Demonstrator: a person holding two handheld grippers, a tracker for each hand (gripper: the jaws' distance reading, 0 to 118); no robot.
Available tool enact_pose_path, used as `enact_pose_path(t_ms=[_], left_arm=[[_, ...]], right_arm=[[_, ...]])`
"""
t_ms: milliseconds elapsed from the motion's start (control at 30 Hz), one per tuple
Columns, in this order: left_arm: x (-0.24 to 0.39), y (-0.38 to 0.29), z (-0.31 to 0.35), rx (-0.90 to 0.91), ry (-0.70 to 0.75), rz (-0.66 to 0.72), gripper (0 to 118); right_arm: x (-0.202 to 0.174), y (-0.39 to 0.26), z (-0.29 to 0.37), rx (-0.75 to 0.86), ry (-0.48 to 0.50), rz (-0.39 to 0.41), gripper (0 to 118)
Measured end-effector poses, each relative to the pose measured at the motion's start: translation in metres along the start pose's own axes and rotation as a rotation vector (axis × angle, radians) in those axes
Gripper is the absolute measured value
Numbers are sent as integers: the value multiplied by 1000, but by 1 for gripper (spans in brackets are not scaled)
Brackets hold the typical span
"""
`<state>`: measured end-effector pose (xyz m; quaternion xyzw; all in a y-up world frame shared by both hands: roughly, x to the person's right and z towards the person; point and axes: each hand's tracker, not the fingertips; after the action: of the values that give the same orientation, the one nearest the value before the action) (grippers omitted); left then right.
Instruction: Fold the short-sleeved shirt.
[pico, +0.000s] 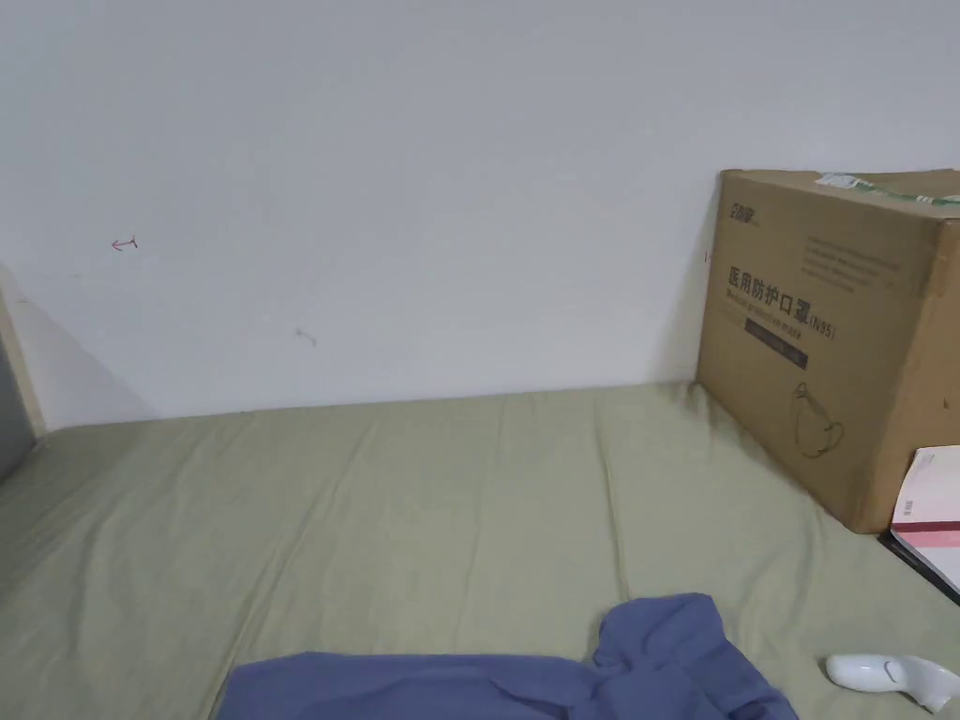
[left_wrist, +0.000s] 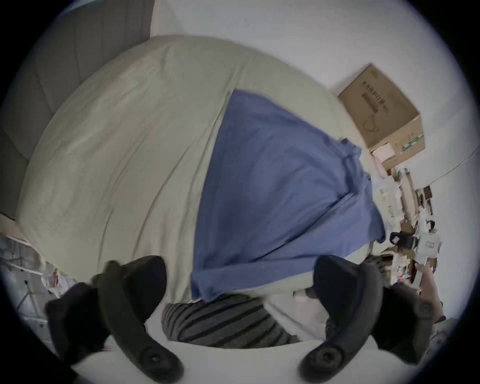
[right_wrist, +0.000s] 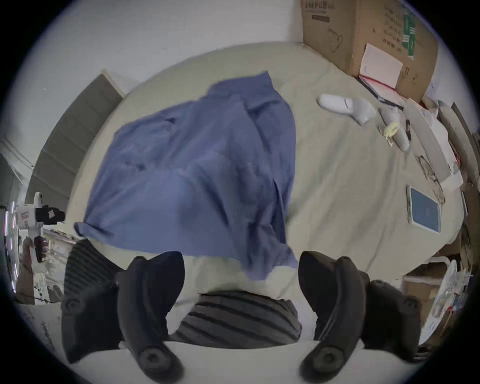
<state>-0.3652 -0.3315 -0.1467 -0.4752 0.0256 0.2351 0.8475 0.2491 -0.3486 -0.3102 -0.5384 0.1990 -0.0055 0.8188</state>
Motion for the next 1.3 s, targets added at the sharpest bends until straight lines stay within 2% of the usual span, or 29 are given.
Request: enact_pose_path(t_ms=[33,100,200,267,333,367,400,433,467,533,700,767,833,900,967,1000,1033,1067,1100,1133,1167,1300], left_arm=[[6,4,6,27,-19,6,111],[30,12,28,196,-20,-32,111],[80,16,58,499,15,-133,109],[107,12,69,695,21,-210,100],[129,7,70,797,-1,-267,91],[139,6,69,817,-18,-283,70],[138,10,61,821,-24,-292,41],[148,9,56,805,9,-298,0],[156,5,55,832,56,-318,0],[160,10,49,782,-16,-360,0],[168,48,51,754,16,-376,0],[162,99,37,608,46,-393,0],[146,156,4,380,74,-355,0],[116,203,-44,158,6,-284,0],[82,238,-98,21,-5,-159,0],[68,248,-117,6,8,-121,6],[55,258,-137,1,54,-97,38],[44,264,-157,-8,86,-94,85],[36,271,-173,-20,114,-100,114],[27,276,-191,-45,152,-114,118],[20,279,-204,-40,176,-131,114],[7,284,-253,-73,179,-142,114]], right_arm=[[-7,4,9,37,11,2,94],[-23,12,32,182,9,11,94],[-52,22,70,500,14,29,91],[-70,20,88,739,46,48,83],[-86,19,96,877,73,52,74],[-94,20,97,913,79,40,50],[-102,21,97,944,84,31,19],[-107,21,93,967,61,14,0],[-112,21,93,974,73,16,0],[-117,24,94,960,115,26,0],[-118,38,91,950,89,44,0],[-112,44,87,932,74,10,0],[-102,51,77,904,103,-50,0],[-96,57,66,879,97,-63,0],[-88,65,50,834,89,-65,0],[-85,68,43,813,89,-66,0],[-82,72,34,785,88,-71,0],[-79,75,26,761,87,-79,0],[-76,76,18,741,89,-89,0],[-73,80,10,716,92,-98,0],[-70,83,3,697,95,-103,0],[-59,91,-19,651,88,-113,0]])
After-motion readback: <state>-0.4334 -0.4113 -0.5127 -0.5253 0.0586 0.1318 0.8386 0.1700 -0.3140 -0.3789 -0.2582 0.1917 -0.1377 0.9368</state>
